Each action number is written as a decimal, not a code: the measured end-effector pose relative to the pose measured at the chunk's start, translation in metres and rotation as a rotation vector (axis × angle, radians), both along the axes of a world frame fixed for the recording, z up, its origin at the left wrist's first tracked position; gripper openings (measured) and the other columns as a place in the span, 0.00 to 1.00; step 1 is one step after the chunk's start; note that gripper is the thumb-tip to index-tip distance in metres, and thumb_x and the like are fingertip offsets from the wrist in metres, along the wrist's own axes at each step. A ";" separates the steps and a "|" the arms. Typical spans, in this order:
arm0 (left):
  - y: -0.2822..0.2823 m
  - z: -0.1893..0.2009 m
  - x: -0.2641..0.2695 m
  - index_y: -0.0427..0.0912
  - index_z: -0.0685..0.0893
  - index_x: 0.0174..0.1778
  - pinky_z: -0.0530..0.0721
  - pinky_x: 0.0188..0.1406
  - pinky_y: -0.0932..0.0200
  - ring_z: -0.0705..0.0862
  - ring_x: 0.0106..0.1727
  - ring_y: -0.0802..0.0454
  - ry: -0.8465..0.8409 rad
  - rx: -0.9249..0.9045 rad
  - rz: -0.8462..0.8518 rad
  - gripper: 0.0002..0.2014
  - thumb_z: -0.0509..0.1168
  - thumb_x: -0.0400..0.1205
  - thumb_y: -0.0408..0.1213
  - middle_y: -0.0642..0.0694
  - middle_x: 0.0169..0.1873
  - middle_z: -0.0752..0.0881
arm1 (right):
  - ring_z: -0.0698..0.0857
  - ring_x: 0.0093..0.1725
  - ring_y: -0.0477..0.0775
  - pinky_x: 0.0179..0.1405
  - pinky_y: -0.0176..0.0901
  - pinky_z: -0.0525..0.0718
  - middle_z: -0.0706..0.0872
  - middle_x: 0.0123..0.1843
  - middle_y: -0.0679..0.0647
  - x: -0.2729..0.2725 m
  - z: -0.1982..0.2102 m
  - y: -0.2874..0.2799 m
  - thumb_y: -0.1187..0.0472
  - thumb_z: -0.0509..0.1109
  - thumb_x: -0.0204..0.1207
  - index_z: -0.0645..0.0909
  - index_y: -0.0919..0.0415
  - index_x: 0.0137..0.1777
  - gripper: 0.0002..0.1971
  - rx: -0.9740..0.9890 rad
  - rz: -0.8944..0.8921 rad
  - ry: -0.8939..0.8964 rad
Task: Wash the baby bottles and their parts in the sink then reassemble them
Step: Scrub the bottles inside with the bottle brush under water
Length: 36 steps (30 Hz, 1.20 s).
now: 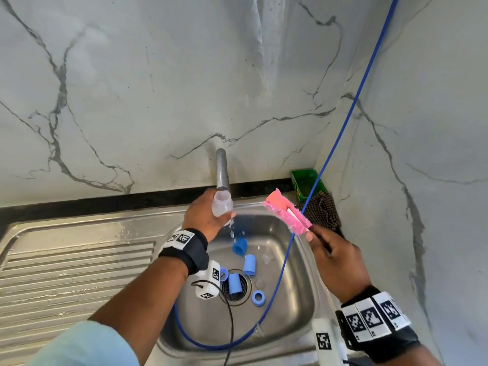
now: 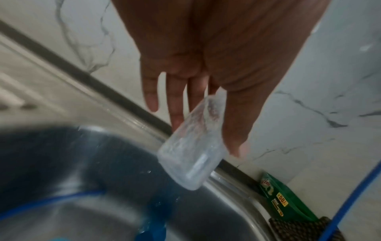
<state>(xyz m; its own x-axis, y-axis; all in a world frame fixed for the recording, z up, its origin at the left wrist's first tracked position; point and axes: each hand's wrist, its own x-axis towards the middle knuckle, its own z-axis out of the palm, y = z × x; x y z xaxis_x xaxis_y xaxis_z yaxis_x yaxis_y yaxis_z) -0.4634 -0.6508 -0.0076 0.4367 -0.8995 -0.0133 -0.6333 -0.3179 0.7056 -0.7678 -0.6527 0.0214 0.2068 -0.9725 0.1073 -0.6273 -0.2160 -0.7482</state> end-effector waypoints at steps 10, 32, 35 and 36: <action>0.001 -0.013 -0.002 0.48 0.81 0.66 0.83 0.60 0.52 0.85 0.58 0.45 -0.019 0.116 -0.057 0.30 0.81 0.71 0.51 0.45 0.58 0.88 | 0.86 0.45 0.45 0.44 0.37 0.78 0.90 0.44 0.42 -0.001 -0.014 -0.010 0.47 0.66 0.85 0.86 0.40 0.66 0.14 0.023 0.032 0.023; 0.005 -0.028 -0.011 0.51 0.79 0.68 0.78 0.57 0.59 0.81 0.58 0.54 -0.098 -0.076 0.041 0.29 0.80 0.73 0.50 0.54 0.59 0.85 | 0.86 0.45 0.43 0.41 0.23 0.74 0.92 0.48 0.48 0.006 -0.035 -0.032 0.51 0.66 0.85 0.86 0.47 0.69 0.15 0.118 0.073 -0.053; 0.007 -0.026 -0.010 0.50 0.77 0.72 0.80 0.62 0.55 0.82 0.62 0.50 -0.101 0.009 0.026 0.33 0.80 0.73 0.51 0.52 0.63 0.84 | 0.86 0.48 0.45 0.45 0.27 0.72 0.92 0.51 0.49 0.008 -0.033 -0.027 0.52 0.67 0.85 0.87 0.50 0.68 0.14 0.091 0.074 -0.051; 0.009 -0.028 -0.010 0.50 0.77 0.74 0.80 0.65 0.53 0.82 0.65 0.47 -0.079 0.029 0.030 0.35 0.81 0.72 0.51 0.49 0.66 0.84 | 0.86 0.49 0.46 0.45 0.27 0.72 0.92 0.51 0.49 0.009 -0.031 -0.025 0.52 0.67 0.85 0.87 0.50 0.67 0.14 0.085 0.079 -0.050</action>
